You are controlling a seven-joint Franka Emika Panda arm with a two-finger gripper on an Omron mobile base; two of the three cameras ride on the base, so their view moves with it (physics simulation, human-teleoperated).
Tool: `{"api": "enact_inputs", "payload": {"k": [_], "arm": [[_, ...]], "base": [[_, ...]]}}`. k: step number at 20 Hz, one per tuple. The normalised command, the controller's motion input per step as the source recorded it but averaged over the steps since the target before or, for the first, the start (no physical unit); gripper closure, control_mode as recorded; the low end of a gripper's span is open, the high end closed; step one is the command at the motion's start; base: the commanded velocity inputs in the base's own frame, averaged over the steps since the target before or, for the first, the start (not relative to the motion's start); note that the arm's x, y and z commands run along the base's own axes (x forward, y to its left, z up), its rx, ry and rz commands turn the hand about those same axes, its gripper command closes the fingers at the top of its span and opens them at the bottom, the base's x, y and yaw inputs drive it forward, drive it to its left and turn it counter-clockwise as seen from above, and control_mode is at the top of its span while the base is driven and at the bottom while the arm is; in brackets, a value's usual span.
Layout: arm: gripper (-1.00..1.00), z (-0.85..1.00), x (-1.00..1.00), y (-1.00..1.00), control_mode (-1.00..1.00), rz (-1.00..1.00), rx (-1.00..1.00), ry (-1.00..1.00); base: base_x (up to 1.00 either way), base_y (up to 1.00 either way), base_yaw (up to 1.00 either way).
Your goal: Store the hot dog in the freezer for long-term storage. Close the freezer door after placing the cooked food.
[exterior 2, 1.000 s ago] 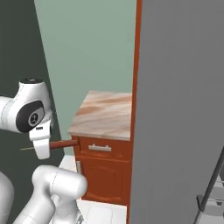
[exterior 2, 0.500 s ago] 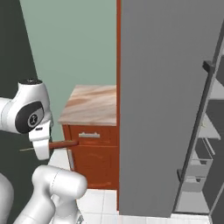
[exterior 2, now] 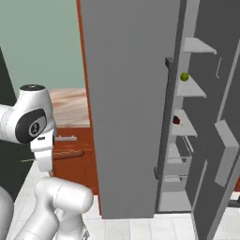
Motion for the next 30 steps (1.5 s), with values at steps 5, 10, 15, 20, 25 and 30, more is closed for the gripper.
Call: {"api": "enact_inputs", "payload": {"k": [5,10,15,20,25,30], "arm": [[1.0,0.0,0.0,0.0,1.0,0.0,0.0,0.0],[1.0,0.0,0.0,0.0,1.0,0.0,0.0,0.0],[1.0,0.0,0.0,0.0,1.0,0.0,0.0,0.0],[1.0,0.0,0.0,0.0,1.0,0.0,0.0,0.0],[1.0,0.0,0.0,0.0,1.0,0.0,0.0,0.0],[1.0,0.0,0.0,0.0,1.0,0.0,0.0,0.0]], "base": [[0.0,-0.69,-0.11],[0.0,-0.77,-0.1],[0.0,-0.7,-0.1],[0.06,-0.42,-0.09],[0.26,-0.29,-0.08],[0.36,-0.34,-0.05]]}}
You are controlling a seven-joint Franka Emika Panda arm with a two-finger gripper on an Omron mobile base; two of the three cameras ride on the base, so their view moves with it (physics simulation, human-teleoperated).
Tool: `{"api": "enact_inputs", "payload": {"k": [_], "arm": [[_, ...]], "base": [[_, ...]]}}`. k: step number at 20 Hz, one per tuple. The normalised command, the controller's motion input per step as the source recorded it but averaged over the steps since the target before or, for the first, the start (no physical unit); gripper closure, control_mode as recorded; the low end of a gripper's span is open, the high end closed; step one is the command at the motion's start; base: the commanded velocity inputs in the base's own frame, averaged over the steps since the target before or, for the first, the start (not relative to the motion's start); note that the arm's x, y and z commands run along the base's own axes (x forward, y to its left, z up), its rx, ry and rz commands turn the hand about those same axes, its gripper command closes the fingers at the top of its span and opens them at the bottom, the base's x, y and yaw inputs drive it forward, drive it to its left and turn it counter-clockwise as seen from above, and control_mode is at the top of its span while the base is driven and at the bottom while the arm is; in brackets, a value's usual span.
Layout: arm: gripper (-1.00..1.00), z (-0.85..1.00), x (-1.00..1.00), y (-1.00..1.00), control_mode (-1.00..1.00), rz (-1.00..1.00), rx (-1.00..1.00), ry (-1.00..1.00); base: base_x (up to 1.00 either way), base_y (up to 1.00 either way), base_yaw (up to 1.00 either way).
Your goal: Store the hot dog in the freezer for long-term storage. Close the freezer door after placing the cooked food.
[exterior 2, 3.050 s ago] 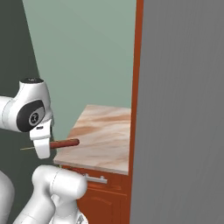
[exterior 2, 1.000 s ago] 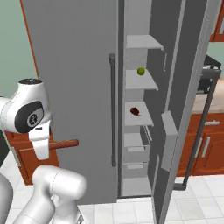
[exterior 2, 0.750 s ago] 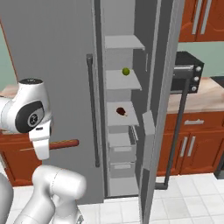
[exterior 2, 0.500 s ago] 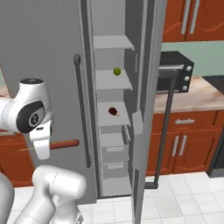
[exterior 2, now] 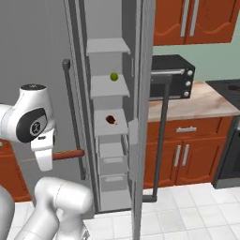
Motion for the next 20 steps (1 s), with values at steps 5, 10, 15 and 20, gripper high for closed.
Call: {"api": "enact_inputs", "payload": {"k": [5,10,15,20], "arm": [[1.0,0.0,0.0,0.0,1.0,0.0,0.0,0.0],[1.0,0.0,0.0,0.0,1.0,0.0,0.0,0.0],[1.0,0.0,0.0,0.0,1.0,0.0,0.0,0.0],[1.0,0.0,0.0,0.0,1.0,0.0,0.0,0.0]], "base": [[0.45,-0.41,0.0],[0.55,0.01,-0.06],[0.68,0.0,-0.04],[0.39,-0.2,0.0]]}}
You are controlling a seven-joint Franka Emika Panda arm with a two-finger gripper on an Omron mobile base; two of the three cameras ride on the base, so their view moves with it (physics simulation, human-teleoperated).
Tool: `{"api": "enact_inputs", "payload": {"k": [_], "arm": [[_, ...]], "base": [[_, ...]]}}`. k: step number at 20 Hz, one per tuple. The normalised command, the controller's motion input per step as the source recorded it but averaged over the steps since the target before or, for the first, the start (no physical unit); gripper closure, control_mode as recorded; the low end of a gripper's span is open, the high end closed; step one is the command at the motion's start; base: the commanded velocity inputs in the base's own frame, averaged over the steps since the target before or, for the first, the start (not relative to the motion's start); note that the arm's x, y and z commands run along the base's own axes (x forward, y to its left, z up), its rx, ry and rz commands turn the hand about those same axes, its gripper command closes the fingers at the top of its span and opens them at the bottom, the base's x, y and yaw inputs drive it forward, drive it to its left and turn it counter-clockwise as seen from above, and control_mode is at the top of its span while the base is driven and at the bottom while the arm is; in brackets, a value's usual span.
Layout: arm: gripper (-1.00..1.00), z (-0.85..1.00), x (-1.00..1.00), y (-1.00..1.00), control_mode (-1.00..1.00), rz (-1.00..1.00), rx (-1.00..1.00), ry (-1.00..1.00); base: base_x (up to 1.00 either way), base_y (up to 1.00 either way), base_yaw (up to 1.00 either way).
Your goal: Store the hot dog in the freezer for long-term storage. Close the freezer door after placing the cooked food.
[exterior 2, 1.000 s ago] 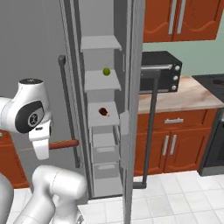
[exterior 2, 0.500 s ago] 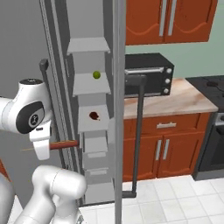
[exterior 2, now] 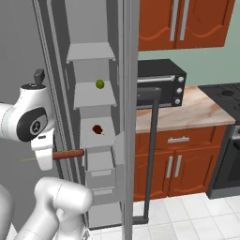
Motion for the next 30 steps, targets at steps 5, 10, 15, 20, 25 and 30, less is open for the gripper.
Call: {"api": "enact_inputs", "payload": {"k": [5,10,15,20,25,30], "arm": [[1.0,0.0,0.0,0.0,1.0,0.0,0.0,0.0],[1.0,0.0,0.0,0.0,1.0,0.0,0.0,0.0],[1.0,0.0,0.0,0.0,1.0,0.0,0.0,0.0],[1.0,0.0,0.0,0.0,1.0,0.0,0.0,0.0],[1.0,0.0,0.0,0.0,1.0,0.0,0.0,0.0],[1.0,0.0,0.0,0.0,1.0,0.0,0.0,0.0]], "base": [[0.36,-0.16,0.0],[0.48,-0.13,0.0],[0.39,-0.04,0.0],[0.57,-0.08,0.0],[0.51,-0.22,0.0],[0.4,0.01,0.0]]}}
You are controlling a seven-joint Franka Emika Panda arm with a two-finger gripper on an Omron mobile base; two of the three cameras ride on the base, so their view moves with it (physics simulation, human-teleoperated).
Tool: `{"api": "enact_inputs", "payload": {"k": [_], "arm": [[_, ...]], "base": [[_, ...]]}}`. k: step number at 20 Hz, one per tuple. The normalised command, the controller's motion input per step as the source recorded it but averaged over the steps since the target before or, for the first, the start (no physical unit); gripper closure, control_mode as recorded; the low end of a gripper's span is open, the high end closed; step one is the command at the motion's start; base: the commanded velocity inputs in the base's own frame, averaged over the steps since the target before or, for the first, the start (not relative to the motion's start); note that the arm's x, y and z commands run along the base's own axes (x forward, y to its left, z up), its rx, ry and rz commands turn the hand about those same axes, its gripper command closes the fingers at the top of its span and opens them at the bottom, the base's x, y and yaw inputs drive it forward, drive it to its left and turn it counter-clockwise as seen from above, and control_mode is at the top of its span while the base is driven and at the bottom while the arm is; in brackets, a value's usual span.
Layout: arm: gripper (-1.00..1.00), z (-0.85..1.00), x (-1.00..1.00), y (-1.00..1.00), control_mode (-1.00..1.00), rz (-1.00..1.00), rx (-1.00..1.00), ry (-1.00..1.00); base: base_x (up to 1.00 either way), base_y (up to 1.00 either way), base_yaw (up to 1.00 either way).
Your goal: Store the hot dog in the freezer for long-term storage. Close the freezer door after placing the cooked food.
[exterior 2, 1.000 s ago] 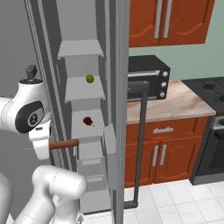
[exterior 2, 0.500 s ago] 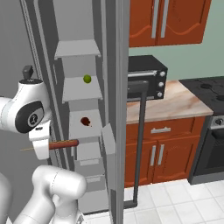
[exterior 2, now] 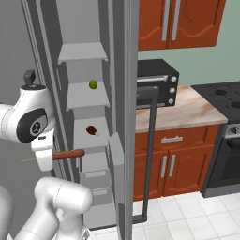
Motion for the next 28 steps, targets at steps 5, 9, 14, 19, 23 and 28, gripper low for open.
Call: {"api": "enact_inputs", "payload": {"k": [5,9,14,19,23,28], "arm": [[1.0,0.0,0.0,0.0,1.0,0.0,0.0,0.0],[1.0,0.0,0.0,0.0,1.0,0.0,0.0,0.0],[1.0,0.0,0.0,0.0,1.0,0.0,0.0,0.0],[1.0,0.0,0.0,0.0,1.0,0.0,0.0,0.0],[1.0,0.0,0.0,0.0,1.0,0.0,0.0,0.0],[1.0,0.0,0.0,0.0,1.0,0.0,0.0,0.0]], "base": [[0.58,0.27,0.0],[0.75,0.23,0.0],[0.8,0.2,-0.01],[0.57,0.15,-0.03],[-0.15,0.0,0.0],[-0.46,0.05,0.0]]}}
